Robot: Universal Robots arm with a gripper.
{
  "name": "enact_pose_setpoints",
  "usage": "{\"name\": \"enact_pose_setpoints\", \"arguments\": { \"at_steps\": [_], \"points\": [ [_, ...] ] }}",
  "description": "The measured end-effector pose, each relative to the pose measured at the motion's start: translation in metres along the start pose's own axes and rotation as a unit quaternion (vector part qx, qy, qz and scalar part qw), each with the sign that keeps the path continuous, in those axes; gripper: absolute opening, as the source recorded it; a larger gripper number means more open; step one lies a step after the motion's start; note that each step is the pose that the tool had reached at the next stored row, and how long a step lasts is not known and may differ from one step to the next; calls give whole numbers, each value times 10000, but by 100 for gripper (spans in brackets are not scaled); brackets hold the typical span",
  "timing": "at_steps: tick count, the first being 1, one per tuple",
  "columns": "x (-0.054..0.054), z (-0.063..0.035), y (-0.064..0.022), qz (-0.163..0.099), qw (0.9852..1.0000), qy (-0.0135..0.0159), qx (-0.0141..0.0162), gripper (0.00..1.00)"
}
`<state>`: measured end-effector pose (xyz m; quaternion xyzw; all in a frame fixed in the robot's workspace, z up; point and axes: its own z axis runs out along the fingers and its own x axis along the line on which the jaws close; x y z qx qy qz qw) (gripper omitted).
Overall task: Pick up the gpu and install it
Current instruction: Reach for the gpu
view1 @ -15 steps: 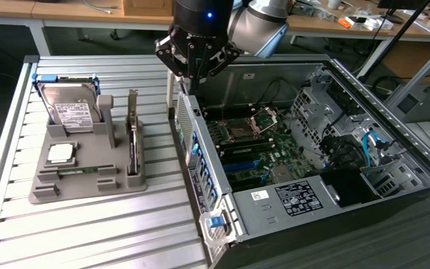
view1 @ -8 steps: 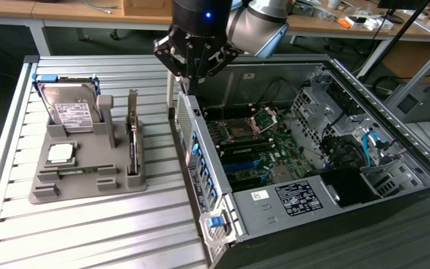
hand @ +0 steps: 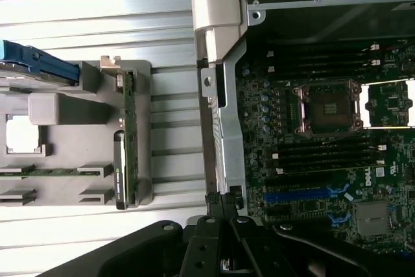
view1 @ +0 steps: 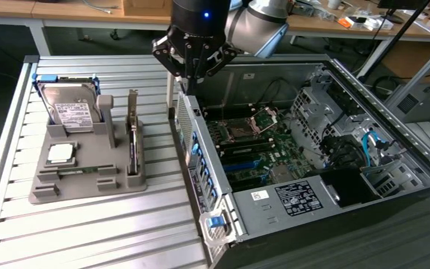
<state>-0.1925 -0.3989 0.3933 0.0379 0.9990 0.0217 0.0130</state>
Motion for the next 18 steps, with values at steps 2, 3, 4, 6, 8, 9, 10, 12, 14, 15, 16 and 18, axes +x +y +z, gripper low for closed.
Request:
{"name": "enact_pose_setpoints", "arguments": {
  "at_steps": [2, 3, 4, 6, 8, 9, 10, 12, 14, 15, 16, 18],
  "points": [
    [7, 0, -1, 0, 10000, 0, 0, 11],
    [11, 0, -1, 0, 10000, 0, 0, 11],
    [14, 0, -1, 0, 10000, 0, 0, 11],
    [23, 0, -2, 0, 10000, 0, 0, 11],
    [30, -1, -2, 0, 10000, 0, 0, 11],
    [33, -1, -3, 0, 10000, 0, 0, 11],
    [37, -1, -3, 0, 10000, 0, 0, 11],
    [44, -1, -3, 0, 10000, 0, 0, 11],
    [51, -1, -4, 0, 10000, 0, 0, 11],
    [54, -1, -4, -1, 10000, 0, 0, 11],
    [57, -1, -4, -1, 10000, 0, 0, 11],
    [68, -2, -5, 0, 10000, 0, 0, 11]
  ]
}}
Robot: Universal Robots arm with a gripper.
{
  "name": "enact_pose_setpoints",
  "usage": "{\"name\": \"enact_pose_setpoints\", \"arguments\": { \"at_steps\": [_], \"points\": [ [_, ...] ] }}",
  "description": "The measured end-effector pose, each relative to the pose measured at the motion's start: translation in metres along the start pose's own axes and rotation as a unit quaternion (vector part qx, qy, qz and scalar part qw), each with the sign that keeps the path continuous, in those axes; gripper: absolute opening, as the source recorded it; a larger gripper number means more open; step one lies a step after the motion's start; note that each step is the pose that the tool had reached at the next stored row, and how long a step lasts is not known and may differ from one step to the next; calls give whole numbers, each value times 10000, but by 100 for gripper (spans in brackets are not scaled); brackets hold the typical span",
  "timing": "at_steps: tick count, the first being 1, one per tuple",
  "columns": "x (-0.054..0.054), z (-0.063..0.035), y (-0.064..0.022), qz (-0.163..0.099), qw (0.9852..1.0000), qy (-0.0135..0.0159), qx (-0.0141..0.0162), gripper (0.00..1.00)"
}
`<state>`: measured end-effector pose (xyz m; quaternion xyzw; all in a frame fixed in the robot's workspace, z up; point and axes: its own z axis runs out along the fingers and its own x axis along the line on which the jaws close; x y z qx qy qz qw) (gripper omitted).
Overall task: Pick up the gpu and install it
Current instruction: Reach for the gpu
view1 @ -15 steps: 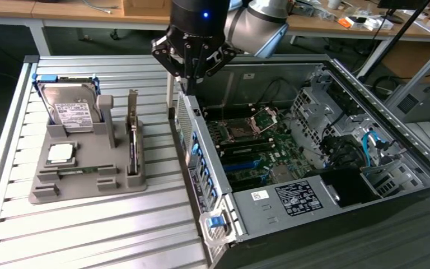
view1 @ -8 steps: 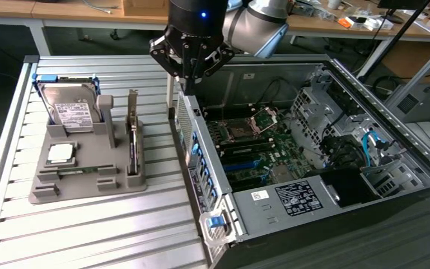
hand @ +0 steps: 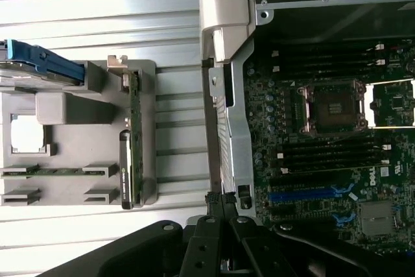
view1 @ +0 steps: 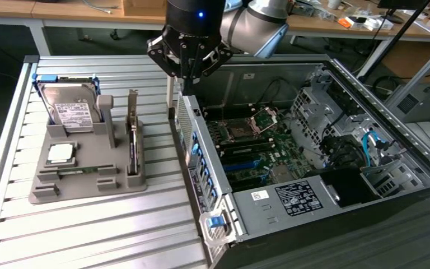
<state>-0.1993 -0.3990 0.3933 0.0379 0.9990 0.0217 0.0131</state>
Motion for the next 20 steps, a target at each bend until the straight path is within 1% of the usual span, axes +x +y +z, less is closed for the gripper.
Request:
{"name": "enact_pose_setpoints", "arguments": {
  "at_steps": [9, 20],
  "points": [
    [74, -2, -5, 0, 10000, 0, 0, 11],
    [123, -3, -9, 0, 10000, 0, 0, 11]
  ]
}}
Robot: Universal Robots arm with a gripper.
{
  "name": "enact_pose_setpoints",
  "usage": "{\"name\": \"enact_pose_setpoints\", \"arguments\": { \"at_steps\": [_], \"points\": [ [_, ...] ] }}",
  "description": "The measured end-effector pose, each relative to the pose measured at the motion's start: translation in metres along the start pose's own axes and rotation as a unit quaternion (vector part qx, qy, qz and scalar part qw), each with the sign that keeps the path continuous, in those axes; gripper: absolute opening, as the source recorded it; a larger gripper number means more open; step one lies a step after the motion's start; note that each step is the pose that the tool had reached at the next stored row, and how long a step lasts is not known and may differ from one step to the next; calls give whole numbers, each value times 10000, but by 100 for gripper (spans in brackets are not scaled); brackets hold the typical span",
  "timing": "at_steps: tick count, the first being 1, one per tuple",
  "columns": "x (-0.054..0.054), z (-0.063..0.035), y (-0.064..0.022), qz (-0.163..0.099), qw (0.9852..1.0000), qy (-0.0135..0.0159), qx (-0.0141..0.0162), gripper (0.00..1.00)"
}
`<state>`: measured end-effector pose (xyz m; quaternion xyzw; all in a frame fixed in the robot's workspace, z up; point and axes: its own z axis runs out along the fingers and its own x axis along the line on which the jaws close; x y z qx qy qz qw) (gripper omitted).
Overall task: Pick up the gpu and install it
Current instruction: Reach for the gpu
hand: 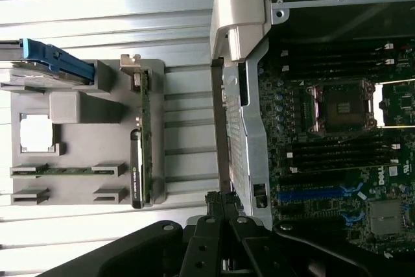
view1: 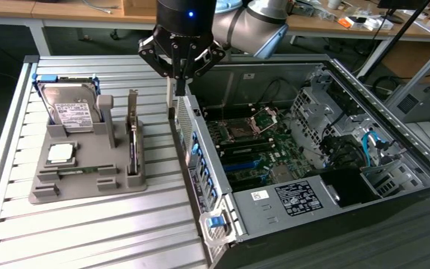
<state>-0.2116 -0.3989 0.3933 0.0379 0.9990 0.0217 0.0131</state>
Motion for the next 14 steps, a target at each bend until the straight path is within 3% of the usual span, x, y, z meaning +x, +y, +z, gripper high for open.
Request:
{"name": "enact_pose_setpoints", "arguments": {
  "at_steps": [14],
  "points": [
    [54, -1, -4, 0, 10000, 0, 0, 11]
  ]
}}
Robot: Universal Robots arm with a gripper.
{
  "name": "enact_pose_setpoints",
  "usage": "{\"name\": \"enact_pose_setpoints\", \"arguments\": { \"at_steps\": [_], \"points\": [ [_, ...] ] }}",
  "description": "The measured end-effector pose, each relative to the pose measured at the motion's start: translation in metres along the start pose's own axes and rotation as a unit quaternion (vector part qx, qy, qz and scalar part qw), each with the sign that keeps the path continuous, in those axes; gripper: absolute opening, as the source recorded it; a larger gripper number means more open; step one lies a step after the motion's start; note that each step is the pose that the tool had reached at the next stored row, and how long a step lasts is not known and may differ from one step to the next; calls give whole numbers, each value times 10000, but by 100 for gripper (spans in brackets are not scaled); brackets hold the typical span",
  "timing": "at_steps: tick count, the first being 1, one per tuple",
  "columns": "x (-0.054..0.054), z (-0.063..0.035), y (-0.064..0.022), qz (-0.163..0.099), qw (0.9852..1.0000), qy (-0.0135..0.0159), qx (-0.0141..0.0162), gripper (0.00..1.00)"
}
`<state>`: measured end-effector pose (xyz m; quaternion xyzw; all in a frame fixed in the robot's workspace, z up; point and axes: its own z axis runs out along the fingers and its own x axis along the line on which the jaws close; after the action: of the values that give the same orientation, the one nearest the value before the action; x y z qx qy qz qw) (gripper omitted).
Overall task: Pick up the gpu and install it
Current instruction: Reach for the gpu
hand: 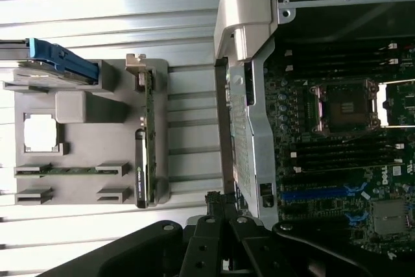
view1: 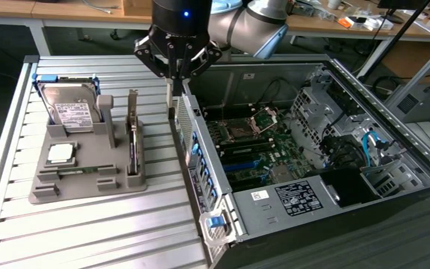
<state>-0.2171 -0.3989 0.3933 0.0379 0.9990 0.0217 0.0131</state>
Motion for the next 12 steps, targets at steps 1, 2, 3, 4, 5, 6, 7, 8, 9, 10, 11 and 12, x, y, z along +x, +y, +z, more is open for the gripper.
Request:
{"name": "enact_pose_setpoints", "arguments": {
  "at_steps": [1, 2, 3, 4, 5, 6, 7, 8, 9, 10, 11, 12],
  "points": [
    [4, 0, 0, 0, 10000, 0, 0, 11],
    [6, 0, 0, 0, 10000, 0, 0, 11],
    [9, 0, -1, 0, 10000, 0, 0, 11],
    [12, 0, -1, 0, 10000, 0, 0, 11],
    [14, 0, -1, 0, 10000, 0, 0, 11],
    [17, 0, -1, 0, 10000, 0, 0, 11],
    [19, 0, -1, 0, 10000, 0, 0, 11],
    [22, 0, -2, 0, 10000, 0, 0, 11],
    [25, -1, -2, 0, 10000, 0, 0, 11],
    [27, -1, -2, 0, 10000, 0, 0, 11],
    [31, -1, -2, 0, 10000, 0, 0, 11],
    [34, -1, -2, 0, 10000, 0, 0, 11]
  ]
}}
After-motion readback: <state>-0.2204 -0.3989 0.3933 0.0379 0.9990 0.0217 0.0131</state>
